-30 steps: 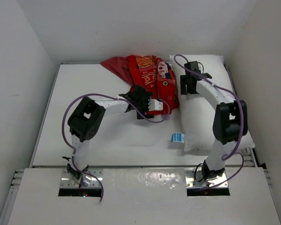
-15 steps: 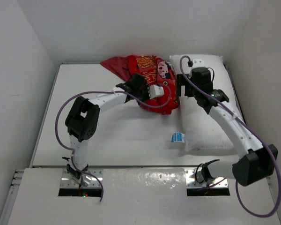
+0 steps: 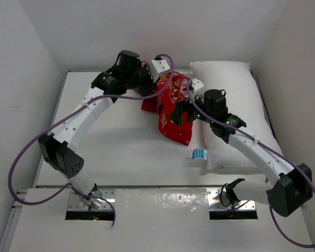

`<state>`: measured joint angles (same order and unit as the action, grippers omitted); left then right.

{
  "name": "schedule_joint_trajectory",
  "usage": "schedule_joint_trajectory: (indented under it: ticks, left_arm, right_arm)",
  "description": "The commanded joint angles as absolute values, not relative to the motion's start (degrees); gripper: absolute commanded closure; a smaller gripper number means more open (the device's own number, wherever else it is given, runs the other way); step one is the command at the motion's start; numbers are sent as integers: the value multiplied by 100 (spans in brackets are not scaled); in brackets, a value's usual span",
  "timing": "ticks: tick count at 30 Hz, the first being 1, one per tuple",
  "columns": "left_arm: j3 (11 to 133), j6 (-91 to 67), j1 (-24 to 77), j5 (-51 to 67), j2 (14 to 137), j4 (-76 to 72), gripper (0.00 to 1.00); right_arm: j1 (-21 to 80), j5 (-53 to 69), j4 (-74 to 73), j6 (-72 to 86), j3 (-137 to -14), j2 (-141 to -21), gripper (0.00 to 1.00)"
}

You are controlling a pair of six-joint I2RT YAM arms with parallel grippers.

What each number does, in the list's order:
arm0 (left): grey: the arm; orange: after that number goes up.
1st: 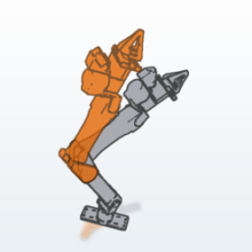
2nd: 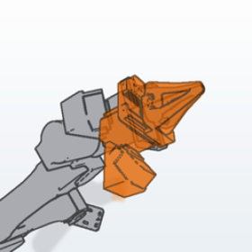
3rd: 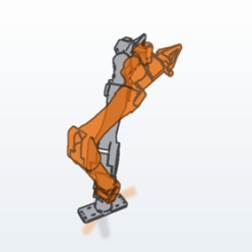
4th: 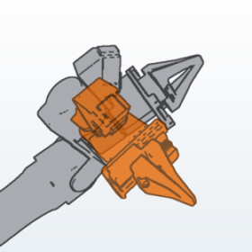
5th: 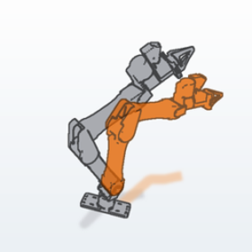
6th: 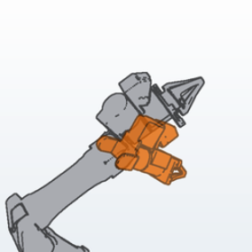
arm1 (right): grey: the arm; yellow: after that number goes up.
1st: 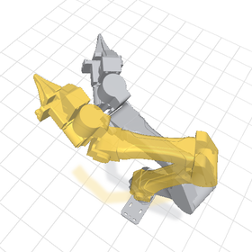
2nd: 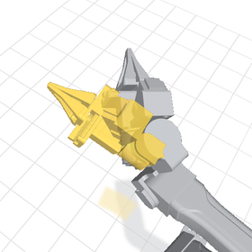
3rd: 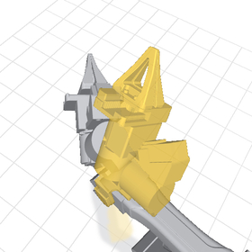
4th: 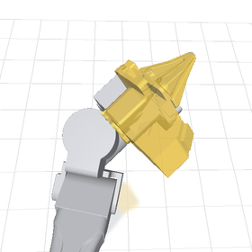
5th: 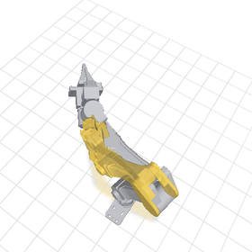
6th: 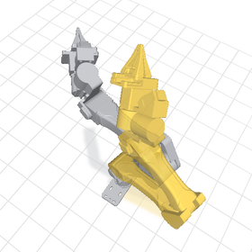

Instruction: Put the pillow into the pillowcase

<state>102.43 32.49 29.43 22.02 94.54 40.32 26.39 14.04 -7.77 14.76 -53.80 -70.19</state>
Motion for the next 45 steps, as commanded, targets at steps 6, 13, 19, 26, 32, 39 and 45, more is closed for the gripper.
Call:
schedule_joint_trajectory:
  ticks: [6,13,19,26,32,39,45]
  left_arm:
    - [10292,2532,3068,1996,9132,4201,100]
    - [8863,3434,2383,1504,8466,4465,100]
    - [5549,7978,845,993,6725,4419,100]
    - [6212,4655,1055,2399,7240,3941,0]
    - [7435,2734,1291,2137,9050,2532,0]
    - [7963,2969,1433,1029,10835,2112,0]
    - [7726,3349,1187,738,11109,2003,52]
  right_arm:
    - [3796,880,502,1626,-5466,-7075,8]
    - [3587,123,325,2170,-4466,-6418,8]
    - [2885,211,-778,2793,-4358,-6581,6]
    - [2628,-596,-2319,3373,-6327,-9007,12]
    - [2513,-510,-2330,3586,-7189,-10097,10]
    - [2584,-308,-2066,3911,-7268,-10836,22]
    - [2593,-123,-1714,3700,-8038,-11450,65]
